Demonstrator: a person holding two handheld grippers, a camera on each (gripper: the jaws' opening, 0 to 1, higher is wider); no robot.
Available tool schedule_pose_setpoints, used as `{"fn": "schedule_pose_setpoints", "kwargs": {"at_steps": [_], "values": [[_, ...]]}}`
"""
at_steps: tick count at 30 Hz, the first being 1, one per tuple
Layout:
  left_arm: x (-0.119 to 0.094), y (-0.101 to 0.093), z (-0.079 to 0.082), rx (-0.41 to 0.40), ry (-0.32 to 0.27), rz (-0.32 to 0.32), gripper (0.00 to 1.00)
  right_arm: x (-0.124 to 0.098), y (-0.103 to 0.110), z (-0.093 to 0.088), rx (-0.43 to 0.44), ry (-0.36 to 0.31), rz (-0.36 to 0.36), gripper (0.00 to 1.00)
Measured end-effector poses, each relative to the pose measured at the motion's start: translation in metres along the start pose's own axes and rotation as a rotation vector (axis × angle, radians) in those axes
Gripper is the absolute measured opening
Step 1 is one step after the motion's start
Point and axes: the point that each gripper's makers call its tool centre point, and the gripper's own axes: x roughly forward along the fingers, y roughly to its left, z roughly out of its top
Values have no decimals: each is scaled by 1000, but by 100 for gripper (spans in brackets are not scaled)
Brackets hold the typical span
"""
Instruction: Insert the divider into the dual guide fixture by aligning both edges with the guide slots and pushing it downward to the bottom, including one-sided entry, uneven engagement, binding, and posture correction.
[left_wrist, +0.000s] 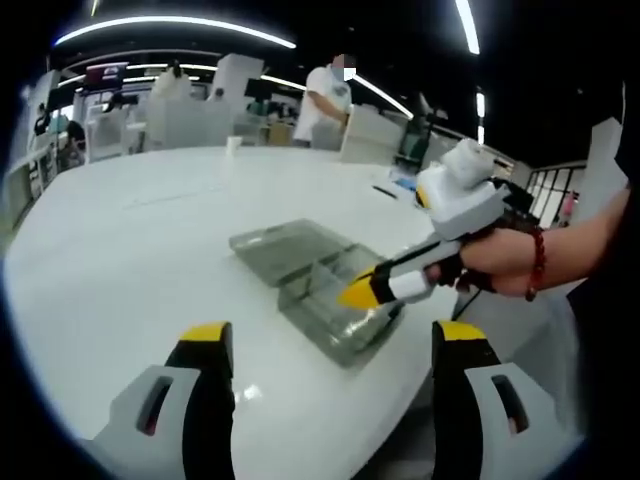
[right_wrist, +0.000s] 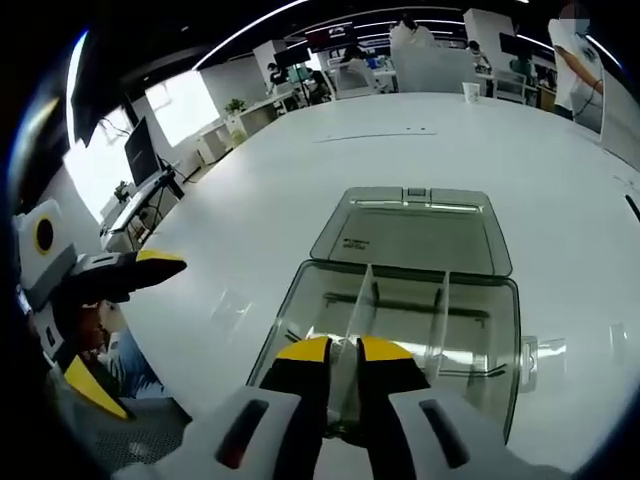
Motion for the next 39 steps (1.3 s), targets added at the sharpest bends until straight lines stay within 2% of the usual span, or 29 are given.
{"fn": "schedule_pose_setpoints", "kwargs": {"at_steps": [10, 18, 22, 28, 39], "values": [[-9, -12, 1, 11, -3, 33, 80, -6, 3, -2, -7, -9, 45, 12], [-20, -12, 4, 11, -8, 83, 80, -8, 9, 3, -43, -46, 81, 18], [-27, -13, 9, 8, -32, 114, 80, -11, 12, 5, -54, -58, 109, 21], [-32, -22, 7, 11, -31, 142, 80, -19, 12, 9, -67, -91, 134, 22], [-27, -38, 9, 13, -46, 163, 80, -37, 11, 13, -106, -147, 188, 25]]}}
